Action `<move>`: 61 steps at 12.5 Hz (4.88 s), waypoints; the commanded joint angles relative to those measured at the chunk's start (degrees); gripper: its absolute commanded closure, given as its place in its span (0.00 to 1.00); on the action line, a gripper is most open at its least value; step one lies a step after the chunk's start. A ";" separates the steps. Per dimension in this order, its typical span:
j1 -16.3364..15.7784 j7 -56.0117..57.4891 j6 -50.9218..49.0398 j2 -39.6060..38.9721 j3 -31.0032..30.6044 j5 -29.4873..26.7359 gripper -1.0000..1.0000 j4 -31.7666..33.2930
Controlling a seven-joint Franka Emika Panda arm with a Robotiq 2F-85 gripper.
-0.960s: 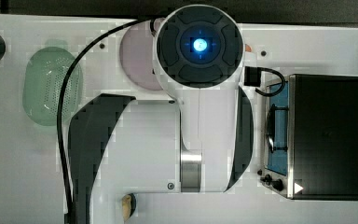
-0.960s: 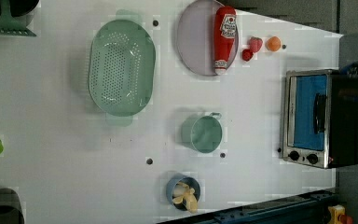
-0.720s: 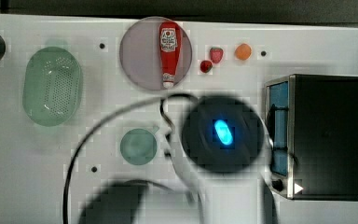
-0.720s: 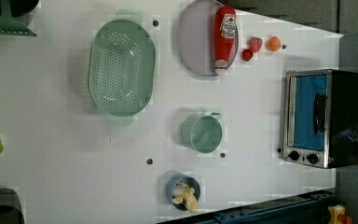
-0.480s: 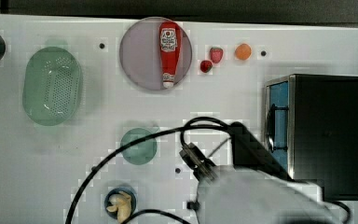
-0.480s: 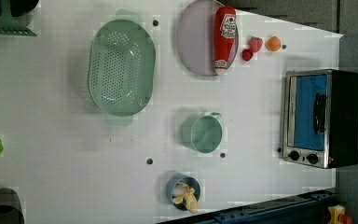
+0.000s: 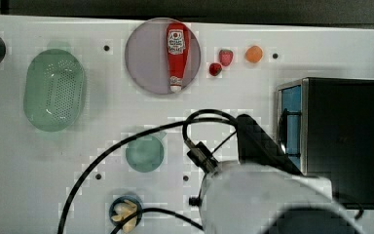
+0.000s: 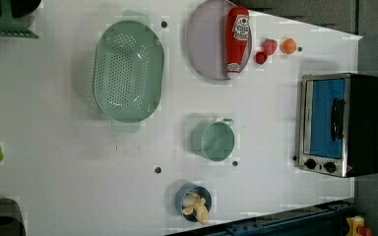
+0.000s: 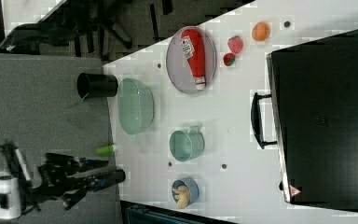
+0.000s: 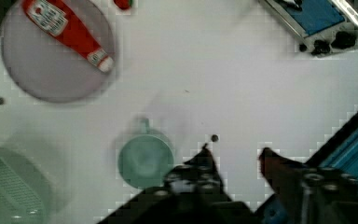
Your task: Flap open oven.
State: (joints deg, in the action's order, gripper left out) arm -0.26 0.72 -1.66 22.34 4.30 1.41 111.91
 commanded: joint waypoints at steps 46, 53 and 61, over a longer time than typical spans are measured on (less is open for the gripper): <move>-14.96 9.48 44.00 -45.35 14.96 41.75 0.83 16.99; -23.74 -4.94 38.38 -60.09 14.28 51.95 0.83 8.86; -26.68 -8.47 33.94 -64.37 14.52 51.50 0.83 3.25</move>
State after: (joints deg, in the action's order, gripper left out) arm -26.82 -4.40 30.83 -45.10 18.51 52.65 116.61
